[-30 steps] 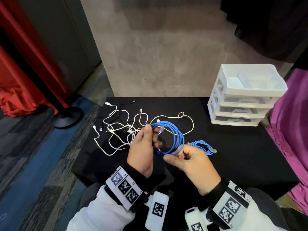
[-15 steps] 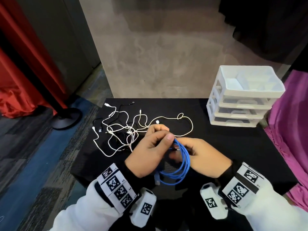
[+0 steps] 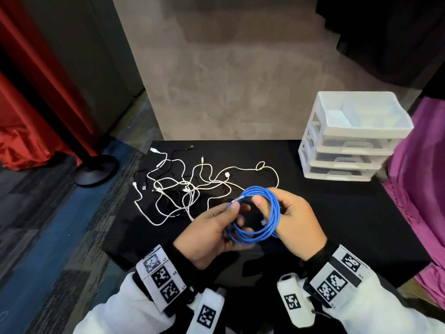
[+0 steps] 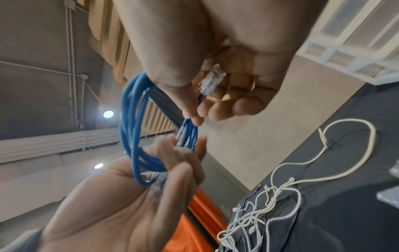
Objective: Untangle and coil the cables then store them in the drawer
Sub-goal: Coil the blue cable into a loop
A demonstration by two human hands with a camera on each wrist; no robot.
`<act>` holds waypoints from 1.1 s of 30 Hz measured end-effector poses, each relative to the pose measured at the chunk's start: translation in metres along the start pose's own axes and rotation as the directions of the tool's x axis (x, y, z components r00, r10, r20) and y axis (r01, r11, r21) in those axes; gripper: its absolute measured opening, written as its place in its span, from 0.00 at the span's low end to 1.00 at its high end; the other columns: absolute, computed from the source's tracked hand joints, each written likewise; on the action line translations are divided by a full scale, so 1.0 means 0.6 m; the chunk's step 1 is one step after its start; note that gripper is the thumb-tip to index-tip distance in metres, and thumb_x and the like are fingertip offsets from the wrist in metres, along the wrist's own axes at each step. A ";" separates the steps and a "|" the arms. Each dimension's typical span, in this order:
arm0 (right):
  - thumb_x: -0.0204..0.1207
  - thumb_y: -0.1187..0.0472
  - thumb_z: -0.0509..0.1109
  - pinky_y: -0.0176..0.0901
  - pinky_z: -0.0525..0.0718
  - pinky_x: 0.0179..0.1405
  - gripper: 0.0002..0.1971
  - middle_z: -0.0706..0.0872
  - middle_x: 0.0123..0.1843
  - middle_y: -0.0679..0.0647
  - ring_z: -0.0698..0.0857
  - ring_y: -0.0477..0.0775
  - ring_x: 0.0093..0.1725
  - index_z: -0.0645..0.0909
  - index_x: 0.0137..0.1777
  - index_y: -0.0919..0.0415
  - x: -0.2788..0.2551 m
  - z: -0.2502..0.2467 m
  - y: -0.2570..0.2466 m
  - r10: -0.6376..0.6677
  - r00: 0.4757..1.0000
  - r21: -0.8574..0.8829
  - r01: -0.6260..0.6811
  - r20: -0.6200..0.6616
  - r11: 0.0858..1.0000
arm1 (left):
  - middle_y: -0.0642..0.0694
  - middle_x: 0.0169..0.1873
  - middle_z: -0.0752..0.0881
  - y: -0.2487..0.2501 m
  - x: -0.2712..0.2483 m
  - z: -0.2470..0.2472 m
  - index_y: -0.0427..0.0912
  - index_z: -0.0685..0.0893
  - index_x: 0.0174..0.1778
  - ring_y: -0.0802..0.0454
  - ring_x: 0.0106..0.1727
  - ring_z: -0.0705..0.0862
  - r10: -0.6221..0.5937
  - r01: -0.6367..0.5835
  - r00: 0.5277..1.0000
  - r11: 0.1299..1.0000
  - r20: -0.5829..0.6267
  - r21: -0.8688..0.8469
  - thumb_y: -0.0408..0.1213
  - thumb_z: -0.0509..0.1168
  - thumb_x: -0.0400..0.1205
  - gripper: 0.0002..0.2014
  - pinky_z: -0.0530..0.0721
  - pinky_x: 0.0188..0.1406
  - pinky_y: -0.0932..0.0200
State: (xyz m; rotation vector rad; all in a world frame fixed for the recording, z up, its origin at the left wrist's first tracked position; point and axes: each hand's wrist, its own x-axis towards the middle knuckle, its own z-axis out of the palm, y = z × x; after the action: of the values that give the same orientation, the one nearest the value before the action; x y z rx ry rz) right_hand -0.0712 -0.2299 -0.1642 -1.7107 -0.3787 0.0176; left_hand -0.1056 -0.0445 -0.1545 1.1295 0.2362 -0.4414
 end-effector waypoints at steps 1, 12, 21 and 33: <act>0.86 0.58 0.72 0.50 0.88 0.56 0.07 0.94 0.50 0.47 0.91 0.44 0.52 0.93 0.56 0.50 -0.001 -0.001 -0.001 -0.001 1.000 0.011 0.000 0.015 1.000 | 0.46 0.36 0.78 0.002 -0.002 0.000 0.38 0.84 0.60 0.51 0.37 0.84 0.014 -0.013 1.000 0.999 0.023 -0.049 0.43 0.61 0.89 0.13 0.91 0.47 0.44; 0.83 0.62 0.76 0.36 0.74 0.41 0.07 0.85 0.28 0.37 0.81 0.36 0.30 0.93 0.44 0.57 0.017 -0.048 0.012 0.134 0.991 -0.117 -0.134 -0.012 0.984 | 0.49 0.27 0.63 0.003 -0.021 0.017 0.36 0.79 0.46 0.59 0.21 0.63 0.061 -0.064 0.996 0.997 0.068 0.044 0.50 0.57 0.89 0.19 0.82 0.23 0.60; 0.83 0.64 0.71 0.37 0.78 0.34 0.12 0.88 0.29 0.54 0.81 0.45 0.29 0.92 0.40 0.55 0.015 -0.022 -0.025 0.177 0.981 -0.162 -0.189 -0.082 0.969 | 0.48 0.22 0.84 -0.036 0.026 -0.022 0.48 0.80 0.36 0.50 0.24 0.85 0.579 -0.207 0.808 0.455 -0.111 0.866 0.53 0.65 0.86 0.16 0.85 0.31 0.45; 0.70 0.56 0.85 0.30 0.72 0.41 0.13 0.79 0.42 0.48 0.80 0.45 0.44 0.83 0.30 0.52 -0.008 0.019 -0.019 0.049 0.991 -0.474 -0.102 -0.123 0.875 | 0.50 0.20 0.81 -0.033 0.023 0.001 0.39 0.83 0.44 0.52 0.21 0.82 0.515 -0.285 0.835 0.705 -0.193 0.650 0.46 0.61 0.90 0.16 0.80 0.27 0.60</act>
State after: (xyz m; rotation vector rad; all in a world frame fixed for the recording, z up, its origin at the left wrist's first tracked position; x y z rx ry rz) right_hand -0.0811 -0.2187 -0.1560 -2.2095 -0.2453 -0.1208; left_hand -0.1021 -0.0552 -0.1757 1.8521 0.1565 0.1281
